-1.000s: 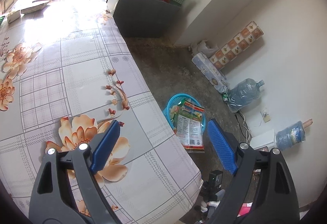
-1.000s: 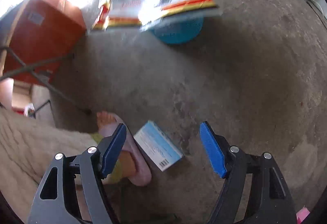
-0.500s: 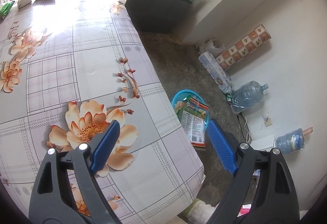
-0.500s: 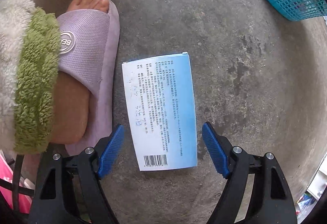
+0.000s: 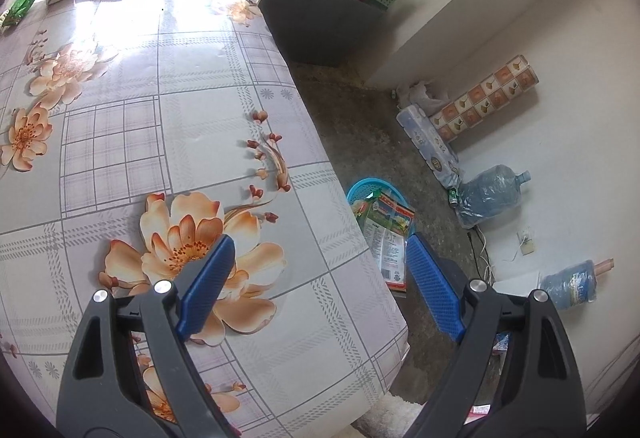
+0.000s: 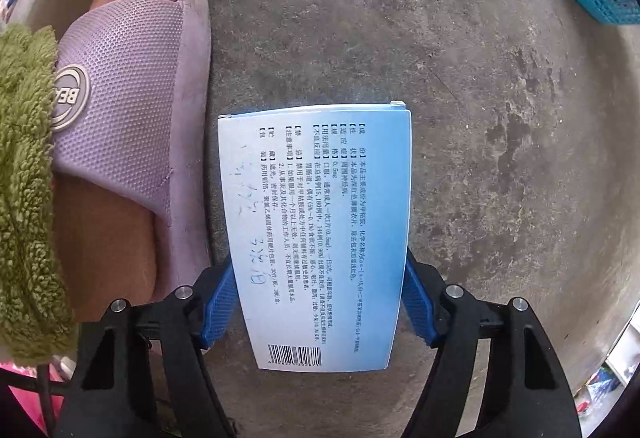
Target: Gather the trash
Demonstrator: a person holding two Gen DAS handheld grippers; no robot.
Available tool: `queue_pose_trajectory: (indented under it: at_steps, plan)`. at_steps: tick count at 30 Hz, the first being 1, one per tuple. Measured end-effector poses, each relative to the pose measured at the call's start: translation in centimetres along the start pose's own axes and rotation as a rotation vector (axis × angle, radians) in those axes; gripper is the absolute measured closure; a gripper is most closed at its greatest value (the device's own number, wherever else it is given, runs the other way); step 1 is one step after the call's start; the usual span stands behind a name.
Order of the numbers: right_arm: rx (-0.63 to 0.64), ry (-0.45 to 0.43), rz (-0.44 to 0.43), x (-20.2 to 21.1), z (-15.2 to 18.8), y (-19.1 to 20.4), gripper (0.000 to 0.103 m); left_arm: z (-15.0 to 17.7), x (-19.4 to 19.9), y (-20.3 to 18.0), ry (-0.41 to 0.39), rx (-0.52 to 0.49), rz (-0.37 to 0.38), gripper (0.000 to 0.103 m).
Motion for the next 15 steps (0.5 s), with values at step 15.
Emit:
queue_pose_trajectory:
  at_steps: [15]
  plan:
    - [-0.297, -0.703, -0.066, 34.4, -1.7, -9.5, 0.034, 0.4, 0.6, 0.9, -0.020, 0.034, 0.056, 0.020]
Point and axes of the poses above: each gripper's, at about its wrist camera, not at the fingertips, and x roughly against the way its jaws point, y to its left, z to its underside, the point moved 5 cm from there along -x, roughly the way its jaws point, and after that the axes turned 4 degrees about x, right-handed, at the moved point
